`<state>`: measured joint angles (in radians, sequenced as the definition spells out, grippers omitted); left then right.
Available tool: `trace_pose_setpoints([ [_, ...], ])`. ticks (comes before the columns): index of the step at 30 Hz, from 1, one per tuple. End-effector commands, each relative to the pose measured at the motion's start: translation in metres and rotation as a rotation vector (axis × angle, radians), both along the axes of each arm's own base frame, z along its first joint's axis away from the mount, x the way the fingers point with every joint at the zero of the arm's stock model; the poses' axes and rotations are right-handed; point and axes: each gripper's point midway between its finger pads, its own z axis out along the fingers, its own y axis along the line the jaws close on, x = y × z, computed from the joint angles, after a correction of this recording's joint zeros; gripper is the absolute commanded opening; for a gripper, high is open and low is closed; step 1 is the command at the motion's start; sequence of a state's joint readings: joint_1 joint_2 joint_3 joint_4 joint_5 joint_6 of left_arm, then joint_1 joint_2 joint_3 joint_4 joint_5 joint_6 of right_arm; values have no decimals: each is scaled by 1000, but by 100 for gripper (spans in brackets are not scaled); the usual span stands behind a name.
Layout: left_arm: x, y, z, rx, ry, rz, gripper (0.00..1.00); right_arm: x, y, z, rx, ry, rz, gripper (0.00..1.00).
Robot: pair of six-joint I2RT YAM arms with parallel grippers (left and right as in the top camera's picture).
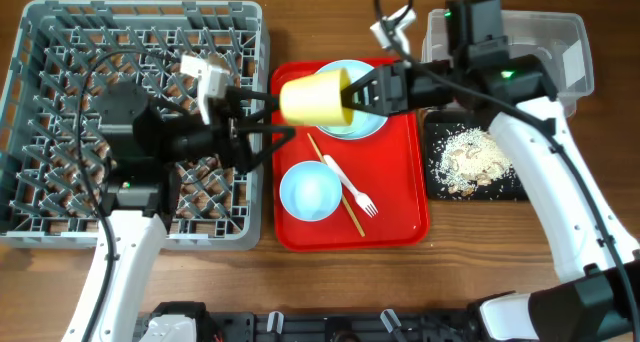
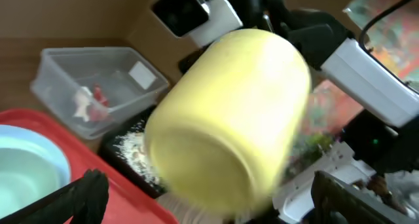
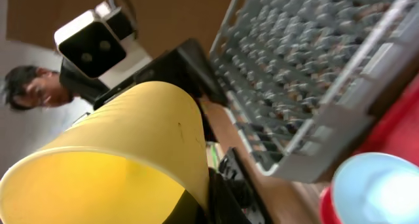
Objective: Sort waste into correct bins and load items into the dishwasher rack
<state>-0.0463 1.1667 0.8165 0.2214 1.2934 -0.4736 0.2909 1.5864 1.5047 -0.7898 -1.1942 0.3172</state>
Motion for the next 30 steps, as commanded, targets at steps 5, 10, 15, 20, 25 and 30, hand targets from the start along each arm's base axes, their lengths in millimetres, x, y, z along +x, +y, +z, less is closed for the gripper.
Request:
trace_pose_setpoints([
  [5, -14, -18, 18, -21, -92, -90, 98, -28, 30, 10, 51, 29, 120, 4],
  [10, -15, -18, 30, -36, -141, -92, 82, -27, 31, 7, 37, 50, 107, 4],
  [15, -16, -18, 30, -36, -141, -95, 80, -17, 23, 5, 24, 46, 67, 4],
  [20, -15, -17, 30, -36, -142, -93, 81, -6, 10, 4, 24, 50, 23, 4],
  [25, -12, -16, 30, -35, -151, -73, 82, -7, 8, 1, 15, 80, 18, 4],
  [30, -9, -12, 30, -34, -151, -58, 76, -8, 8, -1, 12, 86, 18, 4],
])
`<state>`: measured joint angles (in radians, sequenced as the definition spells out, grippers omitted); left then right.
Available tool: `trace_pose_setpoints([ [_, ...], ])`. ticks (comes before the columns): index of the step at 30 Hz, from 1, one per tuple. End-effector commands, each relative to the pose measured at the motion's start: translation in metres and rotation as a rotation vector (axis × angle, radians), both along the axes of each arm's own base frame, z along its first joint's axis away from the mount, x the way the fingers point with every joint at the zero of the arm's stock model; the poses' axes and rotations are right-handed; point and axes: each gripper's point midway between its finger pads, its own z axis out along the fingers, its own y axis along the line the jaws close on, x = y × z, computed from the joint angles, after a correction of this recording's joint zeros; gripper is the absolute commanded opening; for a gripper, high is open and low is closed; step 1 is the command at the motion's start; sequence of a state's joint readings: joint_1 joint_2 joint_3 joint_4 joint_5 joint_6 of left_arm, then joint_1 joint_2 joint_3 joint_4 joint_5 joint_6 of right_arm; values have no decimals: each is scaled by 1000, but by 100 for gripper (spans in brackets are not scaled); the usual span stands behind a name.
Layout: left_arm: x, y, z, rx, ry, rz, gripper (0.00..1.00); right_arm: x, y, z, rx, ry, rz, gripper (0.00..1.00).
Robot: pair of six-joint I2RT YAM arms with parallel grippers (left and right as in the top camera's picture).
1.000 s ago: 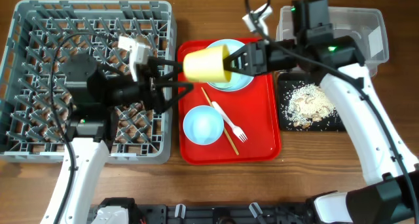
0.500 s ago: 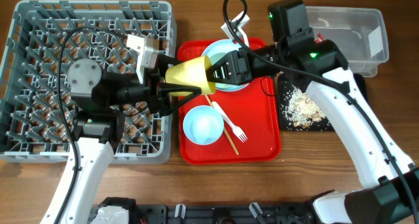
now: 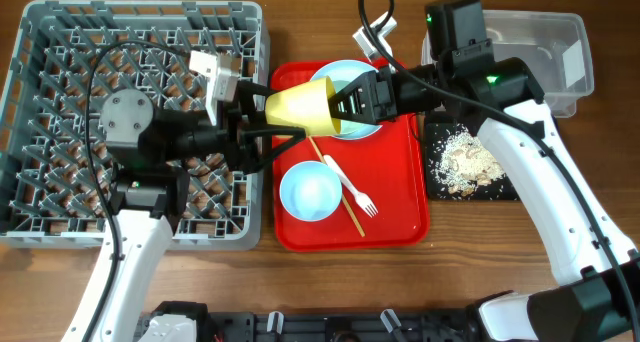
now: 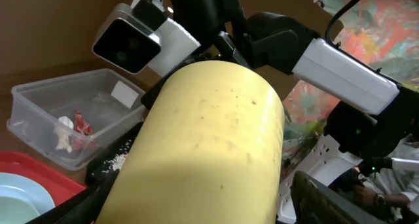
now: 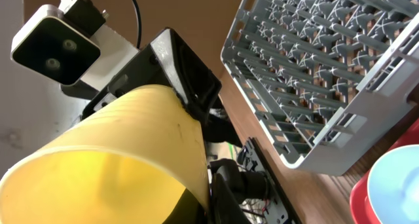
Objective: Sort waste into correct bins and load items into the dishwasher rack
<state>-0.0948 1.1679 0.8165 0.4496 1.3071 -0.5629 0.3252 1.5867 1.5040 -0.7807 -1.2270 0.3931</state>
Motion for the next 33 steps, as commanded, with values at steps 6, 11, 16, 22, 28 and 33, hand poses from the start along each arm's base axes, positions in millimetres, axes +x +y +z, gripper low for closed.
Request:
trace_pose_setpoints([
  [6, 2, 2, 3, 0, -12, 3, 58, 4, -4, -5, -10, 17, -16, 4],
  [11, 2, 2, 3, 0, -12, 4, 57, 4, -4, -5, -11, 15, -16, 8],
  [16, 25, 16, -26, 54, 69, 142, 50, 14, -7, -16, -75, -2, -76, 45],
  [22, 60, 74, -72, 161, 206, 429, 26, 78, -80, -66, -404, -40, -444, 56],
  [28, 63, 171, -104, 321, 524, 898, 4, 77, -137, -94, -635, -47, -527, 56],
  [33, 28, 230, -95, 548, 732, 1218, 4, 69, -153, -107, -749, -47, -523, 56],
])
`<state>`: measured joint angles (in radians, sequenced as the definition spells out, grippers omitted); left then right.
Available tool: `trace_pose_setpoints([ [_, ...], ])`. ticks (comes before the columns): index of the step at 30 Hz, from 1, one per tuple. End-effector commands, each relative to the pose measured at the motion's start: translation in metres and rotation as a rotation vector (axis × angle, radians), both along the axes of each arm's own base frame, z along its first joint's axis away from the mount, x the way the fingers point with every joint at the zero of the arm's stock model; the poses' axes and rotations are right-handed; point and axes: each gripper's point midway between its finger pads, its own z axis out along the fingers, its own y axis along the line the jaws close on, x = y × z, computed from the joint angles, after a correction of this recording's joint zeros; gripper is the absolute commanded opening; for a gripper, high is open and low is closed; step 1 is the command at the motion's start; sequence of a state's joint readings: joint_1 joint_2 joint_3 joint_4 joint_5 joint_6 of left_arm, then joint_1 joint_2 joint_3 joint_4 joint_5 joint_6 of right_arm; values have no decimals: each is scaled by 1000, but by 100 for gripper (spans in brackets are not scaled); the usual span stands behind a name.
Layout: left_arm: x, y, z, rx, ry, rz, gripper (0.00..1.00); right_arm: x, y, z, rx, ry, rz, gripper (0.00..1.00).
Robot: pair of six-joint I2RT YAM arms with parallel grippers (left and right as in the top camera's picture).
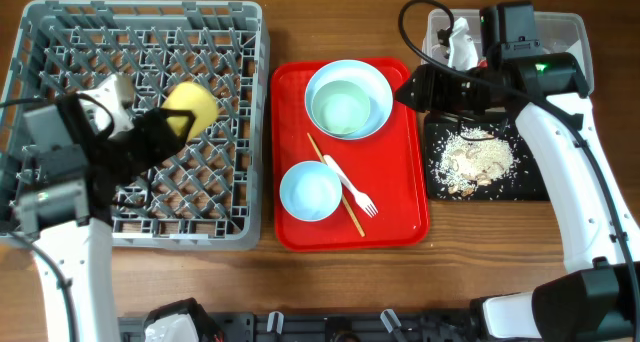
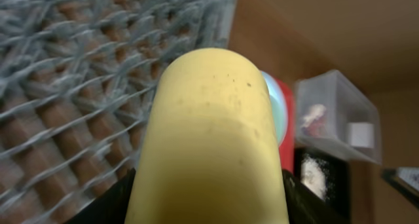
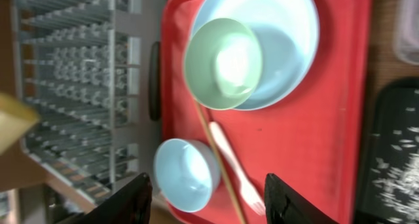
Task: Sort waste into correct bins and load items into the dishwasher rack
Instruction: 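Place the yellow cup into the dish rack with the left gripper, then grasp the light-blue bowl on the red tray with the left gripper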
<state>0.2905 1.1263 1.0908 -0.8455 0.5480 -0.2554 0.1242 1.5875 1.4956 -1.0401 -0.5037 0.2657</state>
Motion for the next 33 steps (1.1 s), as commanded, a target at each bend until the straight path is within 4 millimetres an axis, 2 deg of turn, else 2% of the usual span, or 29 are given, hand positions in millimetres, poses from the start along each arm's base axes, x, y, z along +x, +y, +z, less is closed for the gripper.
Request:
trace_pose_setpoints([
  [1, -20, 46, 4, 211, 105, 201, 4, 1, -14, -3, -92, -32, 7, 56],
  [3, -43, 61, -19, 271, 259, 267, 4, -1, -14, -4, -94, -24, 7, 56],
  [9, -66, 71, -60, 318, 518, 273, 4, -1, -15, -4, -93, -20, 5, 56],
  [13, -62, 74, -80, 314, 602, 259, 4, -2, -15, -5, -93, -16, 4, 56],
  [16, -51, 77, -99, 307, 649, 247, 5, -3, -15, -5, -94, -11, 5, 56],
  [18, -44, 80, -112, 302, 678, 240, 23, -5, -15, -6, -95, -5, 5, 56],
  [19, -42, 80, -118, 300, 692, 237, 27, -5, -15, -6, -95, -3, 5, 56],
  [20, -40, 81, -123, 298, 704, 234, 40, -5, -15, -6, -95, -2, 6, 56],
  [22, -38, 82, -133, 293, 732, 226, 60, -5, -15, -6, -96, -3, 8, 72],
  [24, -36, 82, -134, 294, 728, 228, 85, -5, -15, -6, -96, -3, 8, 77],
  [25, -31, 79, -132, 276, 701, 222, 100, -5, -15, -6, -96, -3, 8, 98],
  [27, -26, 73, -126, 247, 669, 211, 100, -5, -15, -6, -96, -3, 8, 100],
  [30, -7, 57, -93, 265, 528, 164, 100, -5, -17, -7, -110, -2, 1, 100],
  [31, 3, 43, -75, 287, 442, 129, 100, -6, -23, -10, -142, 5, -15, 100],
  [33, 21, 1, -43, 322, 257, 25, 100, -7, -42, -15, -203, 50, -113, 100],
])
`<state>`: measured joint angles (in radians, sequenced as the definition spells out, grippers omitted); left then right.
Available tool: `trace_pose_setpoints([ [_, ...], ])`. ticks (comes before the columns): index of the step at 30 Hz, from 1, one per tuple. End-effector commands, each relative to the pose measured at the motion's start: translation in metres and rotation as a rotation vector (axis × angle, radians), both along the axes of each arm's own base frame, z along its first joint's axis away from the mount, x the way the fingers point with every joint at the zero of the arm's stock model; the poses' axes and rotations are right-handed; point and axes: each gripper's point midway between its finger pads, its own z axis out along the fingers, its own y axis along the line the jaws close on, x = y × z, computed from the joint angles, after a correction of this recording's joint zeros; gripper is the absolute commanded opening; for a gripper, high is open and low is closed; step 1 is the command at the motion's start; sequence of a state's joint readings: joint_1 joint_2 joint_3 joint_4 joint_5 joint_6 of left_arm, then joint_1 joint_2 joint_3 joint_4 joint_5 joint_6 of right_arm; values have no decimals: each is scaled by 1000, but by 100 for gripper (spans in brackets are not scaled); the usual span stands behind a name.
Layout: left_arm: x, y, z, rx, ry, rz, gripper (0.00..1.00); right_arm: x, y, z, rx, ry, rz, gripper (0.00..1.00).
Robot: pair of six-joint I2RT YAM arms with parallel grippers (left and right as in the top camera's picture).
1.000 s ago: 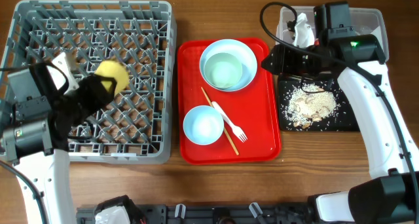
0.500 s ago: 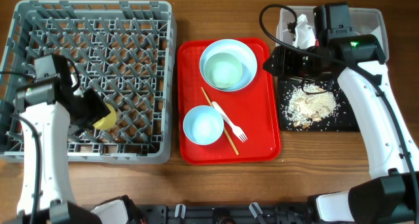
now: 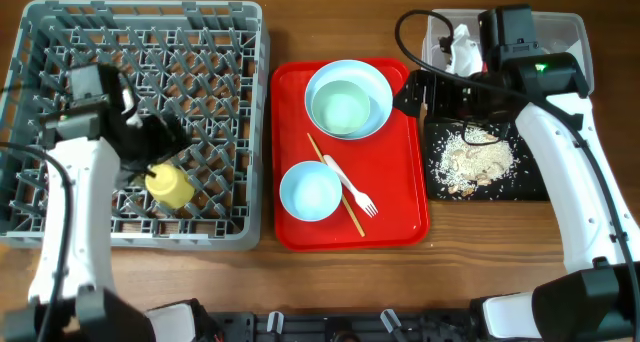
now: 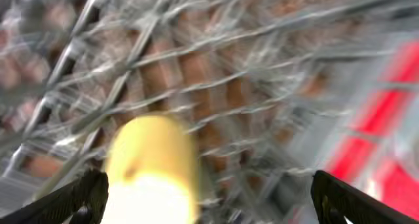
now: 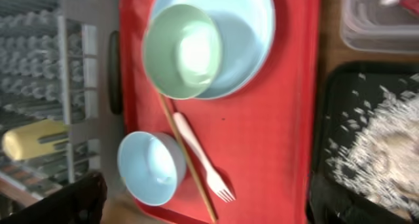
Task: Sort waste into correct bins and load items into the dishwasher rack
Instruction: 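Grasp the light-blue bowl on the red tray with the left gripper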
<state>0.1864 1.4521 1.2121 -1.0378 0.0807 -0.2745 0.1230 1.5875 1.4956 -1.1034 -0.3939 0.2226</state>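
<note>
The yellow cup [image 3: 170, 185] rests among the tines in the front part of the grey dishwasher rack [image 3: 140, 240]. It appears blurred in the left wrist view [image 4: 150, 171] and at the edge of the right wrist view [image 5: 33, 140]. My left gripper [image 3: 165, 154] hangs just above it, open, with its fingers spread wide and off the cup [image 4: 209, 201]. My right gripper [image 3: 405, 92] is open and empty over the right edge of the red tray [image 3: 400, 182], looking down on it [image 5: 209, 204].
On the tray are a green bowl [image 3: 340, 110] inside a large blue bowl [image 3: 375, 82], a small blue bowl [image 3: 309, 192], a white fork [image 3: 350, 185] and a chopstick [image 3: 350, 214]. A black tray of rice scraps [image 3: 480, 162] and a clear bin [image 3: 560, 52] stand to the right.
My left gripper was shut on the yellow cup above the middle of the rack. Now the cup sits lower in the rack's front part and the gripper is open. The right arm has hardly moved.
My right gripper held the yellow cup over the tray's left edge, with the open left gripper facing it. The left fingers were then around the cup. After that the left gripper alone held it over the rack, with the right one back at the tray. Now the cup lies in the rack.
</note>
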Motion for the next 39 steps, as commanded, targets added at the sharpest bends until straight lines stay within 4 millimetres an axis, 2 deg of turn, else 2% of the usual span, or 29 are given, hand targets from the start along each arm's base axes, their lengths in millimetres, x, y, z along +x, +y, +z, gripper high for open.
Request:
trace_pose_setpoints([
  [1, 25, -69, 59, 2, -254, -220, 100, 0, -32, -2, -94, 21, -137, 100],
  [3, 26, -138, 67, -70, -315, -417, 100, 0, -55, 1, -95, 26, -203, 100],
  [5, 21, -191, 67, -138, -336, -564, 100, -3, -69, 0, -97, 44, -242, 100],
  [6, 19, -214, 60, -147, -329, -625, 99, -4, -74, -1, -99, 53, -253, 100],
  [8, 11, -253, 34, -159, -270, -725, 89, -5, -75, -1, -100, 57, -256, 100],
  [10, -6, -285, -12, -150, -135, -815, 88, -5, -75, -1, -99, 57, -256, 100],
  [12, -17, -298, -44, -136, -43, -855, 80, -5, -75, -1, -100, 57, -256, 99],
  [16, -37, -313, -91, -107, 90, -911, 61, -5, -77, -2, -114, 56, -260, 100],
  [18, -44, -316, -106, -90, 132, -926, 44, -5, -77, -1, -113, 55, -260, 100],
  [20, -45, -314, -113, -73, 146, -926, 26, -5, -77, -1, -113, 55, -260, 100],
  [24, -46, -308, -115, -41, 162, -919, 22, -5, -77, -2, -113, 58, -261, 100],
  [27, -49, -305, -115, -38, 176, -918, 5, -6, -77, -2, -113, 60, -261, 100],
  [28, -50, -304, -116, -35, 185, -917, 4, -6, -77, -2, -113, 60, -261, 100],
  [30, -50, -304, -115, -37, 183, -914, 4, -6, -77, -2, -113, 60, -261, 100],
  [32, -47, -306, -104, -47, 164, -891, 4, -6, -77, -2, -113, 60, -260, 100],
  [34, -34, -309, -72, -66, 82, -880, 4, -6, -77, -2, -113, 60, -261, 100],
  [36, -17, -306, -22, -97, -44, -853, 4, -6, -77, -2, -113, 63, -261, 100],
  [38, 2, -286, 39, -127, -198, -787, 4, -7, -77, -2, -113, 64, -261, 100],
  [39, 7, -276, 57, -146, -250, -775, 4, -7, -77, -2, -113, 64, -261, 100],
])
